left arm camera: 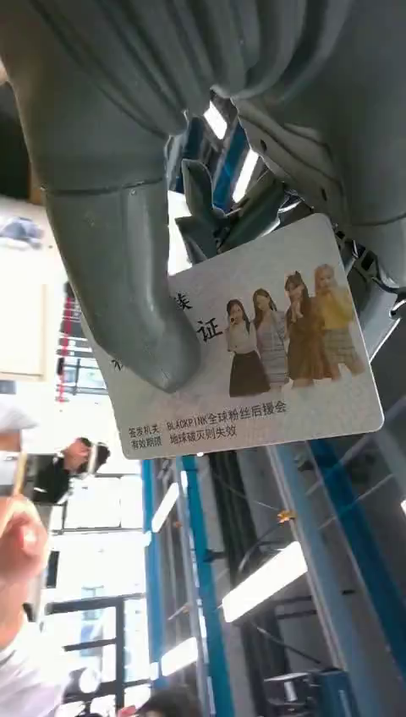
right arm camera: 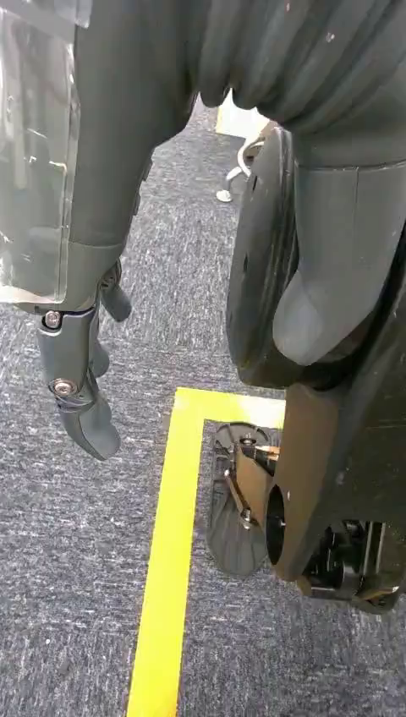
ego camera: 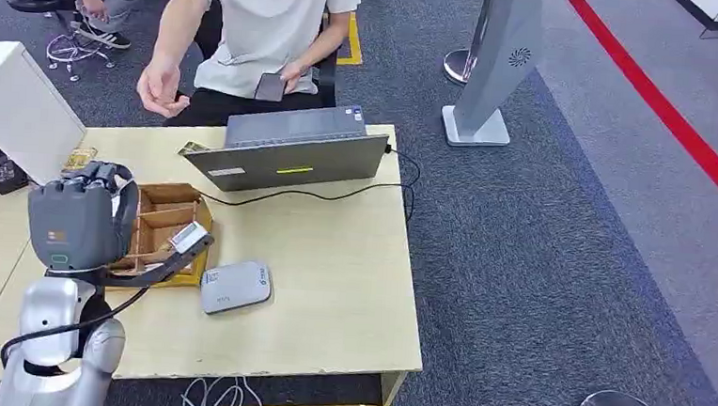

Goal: Pass the card to the sensor for recognition and then transmit it.

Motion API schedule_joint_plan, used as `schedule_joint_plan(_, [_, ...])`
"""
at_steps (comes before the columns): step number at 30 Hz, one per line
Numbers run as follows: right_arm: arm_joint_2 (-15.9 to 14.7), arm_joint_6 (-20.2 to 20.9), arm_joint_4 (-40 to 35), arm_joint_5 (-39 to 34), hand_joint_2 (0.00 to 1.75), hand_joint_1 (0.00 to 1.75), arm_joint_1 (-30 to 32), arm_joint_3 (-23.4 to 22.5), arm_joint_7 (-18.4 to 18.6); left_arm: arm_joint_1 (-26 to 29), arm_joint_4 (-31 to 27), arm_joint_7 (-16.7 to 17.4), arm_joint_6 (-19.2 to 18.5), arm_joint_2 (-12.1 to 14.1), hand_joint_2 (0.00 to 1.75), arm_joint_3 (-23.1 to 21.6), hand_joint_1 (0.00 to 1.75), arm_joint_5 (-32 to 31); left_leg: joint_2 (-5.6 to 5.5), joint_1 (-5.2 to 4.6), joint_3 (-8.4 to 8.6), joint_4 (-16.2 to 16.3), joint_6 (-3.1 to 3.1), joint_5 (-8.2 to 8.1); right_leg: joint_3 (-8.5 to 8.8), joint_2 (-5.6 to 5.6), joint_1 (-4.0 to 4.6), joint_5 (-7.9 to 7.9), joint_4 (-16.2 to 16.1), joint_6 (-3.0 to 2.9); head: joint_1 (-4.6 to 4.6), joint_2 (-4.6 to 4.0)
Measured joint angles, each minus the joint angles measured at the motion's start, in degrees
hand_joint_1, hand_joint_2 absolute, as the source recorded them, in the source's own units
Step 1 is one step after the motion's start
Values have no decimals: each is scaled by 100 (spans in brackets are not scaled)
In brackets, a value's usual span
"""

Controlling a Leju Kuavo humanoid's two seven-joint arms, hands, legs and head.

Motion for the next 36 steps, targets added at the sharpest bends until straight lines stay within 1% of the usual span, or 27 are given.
schedule_joint_plan(1, [0, 11, 0, 55, 175, 0, -4, 26, 9, -98, 9, 31, -7, 46, 175, 0, 175, -46, 0, 0, 0, 0, 0, 0, -1, 0, 0, 0, 0, 0, 0, 0])
schedule_joint_plan(2, [0, 33, 0, 124, 175, 0, -8, 59, 22, -237, 54, 163, 7, 128, 175, 0, 175, -81, 0, 1, 0, 0, -1, 1, -1, 0, 1, 0, 0, 0, 2, 0])
schedule_joint_plan(3, [0, 61, 0, 212, 175, 0, -19, 81, 42, -427, 164, 355, 40, 219, 175, 0, 175, -90, 0, 3, 1, 0, -5, 4, -1, 1, 3, 2, 1, -2, 7, 0])
schedule_joint_plan(4, [0, 76, 0, 308, 175, 0, -26, 96, 63, -691, 387, 589, 94, 373, 175, -4, 175, -90, 3, 5, 3, 0, -7, 5, -1, 2, 5, 4, 1, -4, 7, 0])
schedule_joint_plan(5, [0, 87, 0, 389, 175, 0, -30, 107, 74, -980, 680, 751, 157, 528, 175, -13, 175, -92, 3, 6, 5, 0, -14, 10, -1, 2, 7, 5, 2, -5, 4, 0])
schedule_joint_plan(7, [0, 98, 0, 485, 175, 0, -34, 138, 74, -1576, 1379, 868, 335, 786, 175, -61, 175, -92, 1, 10, 7, 0, -14, 18, -1, 1, 12, 9, 4, -11, 2, 0])
schedule_joint_plan(10, [0, 98, 0, 489, 175, 0, -39, 170, 63, -2279, 2399, 981, 466, 1001, 175, -197, 175, -92, 5, 11, 7, -1, -17, 21, 0, 5, 14, 14, 8, -18, 0, 0])
schedule_joint_plan(13, [0, 81, 0, 448, 175, 0, -41, 173, 68, -2670, 3056, 1023, 494, 1064, 175, -324, 175, -94, 11, 10, 6, 0, -17, 21, -1, 10, 14, 15, 8, -17, 4, 0])
schedule_joint_plan(15, [0, 79, 0, 448, 175, 0, -40, 173, 70, -2821, 3322, 1038, 479, 1075, 175, -406, 175, -94, 12, 9, 4, 0, -17, 20, -1, 12, 13, 15, 6, -16, 4, 0])
schedule_joint_plan(19, [0, 74, 0, 446, 175, 0, -42, 173, 70, -3002, 3633, 1040, 463, 1077, 175, -485, 175, -94, 11, 8, 2, 0, -14, 17, -2, 11, 12, 15, 3, -15, 4, 0])
schedule_joint_plan(25, [0, 74, -2, 430, 175, 0, -41, 173, 70, -3097, 3882, 1029, 441, 1077, 175, -551, 175, -94, 18, 9, 3, 0, -14, 17, -4, 16, 13, 15, 3, -16, 4, 0])
schedule_joint_plan(26, [0, 74, -2, 430, 175, 0, -41, 173, 68, -3103, 3912, 1016, 433, 1077, 175, -553, 0, -94, 21, 9, 3, 0, -14, 17, -6, 18, 13, 15, 4, -16, 4, 0])
schedule_joint_plan(28, [0, 76, -2, 433, 175, 0, -41, 175, 63, -3103, 3958, 964, 406, 1069, 175, -553, 0, -94, 21, 9, 2, 0, -14, 17, -6, 19, 13, 16, 4, -15, 4, 0])
schedule_joint_plan(31, [0, 81, -2, 470, 175, 0, -42, 186, 68, -3100, 3965, 795, 337, 1060, 175, -553, 0, -94, 17, 9, 0, 0, -14, 17, -6, 17, 13, 15, 4, -15, 4, 0])
schedule_joint_plan(36, [0, 81, 0, 470, 175, 0, -43, 203, 70, -3077, 3963, 728, 361, 1031, 175, -553, 0, -94, 17, 9, -1, -1, -14, 17, -6, 17, 13, 15, 4, -15, 4, 0])
